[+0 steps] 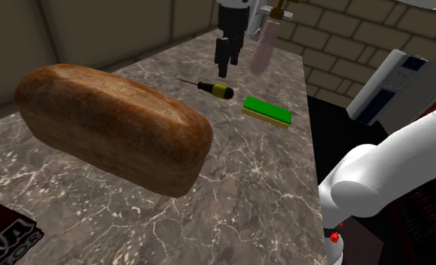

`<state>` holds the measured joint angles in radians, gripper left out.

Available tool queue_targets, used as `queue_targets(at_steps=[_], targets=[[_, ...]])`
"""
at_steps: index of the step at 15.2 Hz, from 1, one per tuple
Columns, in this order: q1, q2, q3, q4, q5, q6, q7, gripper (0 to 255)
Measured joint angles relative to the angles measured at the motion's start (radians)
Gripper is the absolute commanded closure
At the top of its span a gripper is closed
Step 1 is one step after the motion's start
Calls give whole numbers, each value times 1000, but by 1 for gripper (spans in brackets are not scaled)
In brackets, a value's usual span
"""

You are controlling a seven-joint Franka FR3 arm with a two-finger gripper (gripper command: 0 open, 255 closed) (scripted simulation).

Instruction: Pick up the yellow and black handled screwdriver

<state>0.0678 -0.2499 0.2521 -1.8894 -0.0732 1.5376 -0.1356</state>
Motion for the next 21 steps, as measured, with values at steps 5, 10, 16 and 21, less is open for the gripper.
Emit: queue_targets(at_steps=[5,10,16,21], targets=[[34,197,55,166,-22,-67,15,0],[39,215,61,124,-22,-18,23,0],[38,217,60,91,-23,17,25,255],[38,217,60,91,-23,18,25,255]])
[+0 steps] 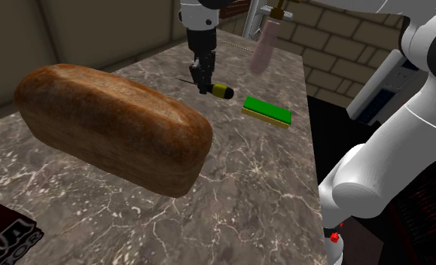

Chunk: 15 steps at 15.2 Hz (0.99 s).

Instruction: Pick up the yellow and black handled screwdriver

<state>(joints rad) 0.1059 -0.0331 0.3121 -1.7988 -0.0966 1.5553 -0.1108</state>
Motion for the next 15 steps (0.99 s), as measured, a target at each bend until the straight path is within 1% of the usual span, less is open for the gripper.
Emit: queue_targets(at_steps=[4,15], targets=[[0,-1,0,15,0,-16,-1,255],[3,21,4,185,-6,-165,-9,255]])
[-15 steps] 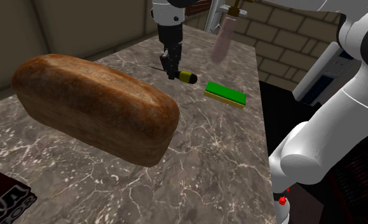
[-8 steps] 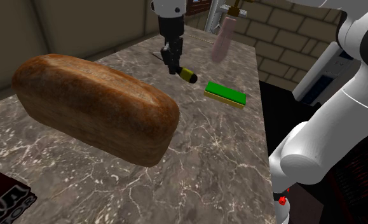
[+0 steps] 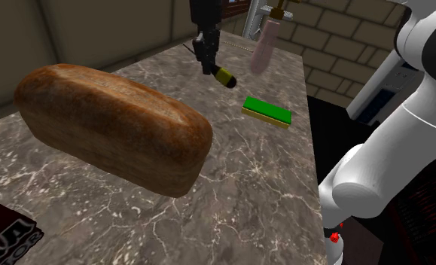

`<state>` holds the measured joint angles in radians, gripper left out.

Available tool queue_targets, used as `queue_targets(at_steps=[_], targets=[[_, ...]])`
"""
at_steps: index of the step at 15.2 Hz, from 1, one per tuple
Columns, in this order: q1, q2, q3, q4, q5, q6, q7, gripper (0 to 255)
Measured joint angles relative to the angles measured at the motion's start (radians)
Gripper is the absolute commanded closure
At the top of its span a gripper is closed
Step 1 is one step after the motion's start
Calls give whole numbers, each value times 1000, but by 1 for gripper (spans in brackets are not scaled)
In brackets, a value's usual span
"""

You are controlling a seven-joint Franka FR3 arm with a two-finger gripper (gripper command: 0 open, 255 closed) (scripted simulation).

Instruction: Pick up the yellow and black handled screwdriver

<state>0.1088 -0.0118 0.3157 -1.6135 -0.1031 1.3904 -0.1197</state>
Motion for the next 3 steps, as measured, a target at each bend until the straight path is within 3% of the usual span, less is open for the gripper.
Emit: queue_targets(at_steps=[3], targets=[[1,12,1,48,-4,-37,-2,255]])
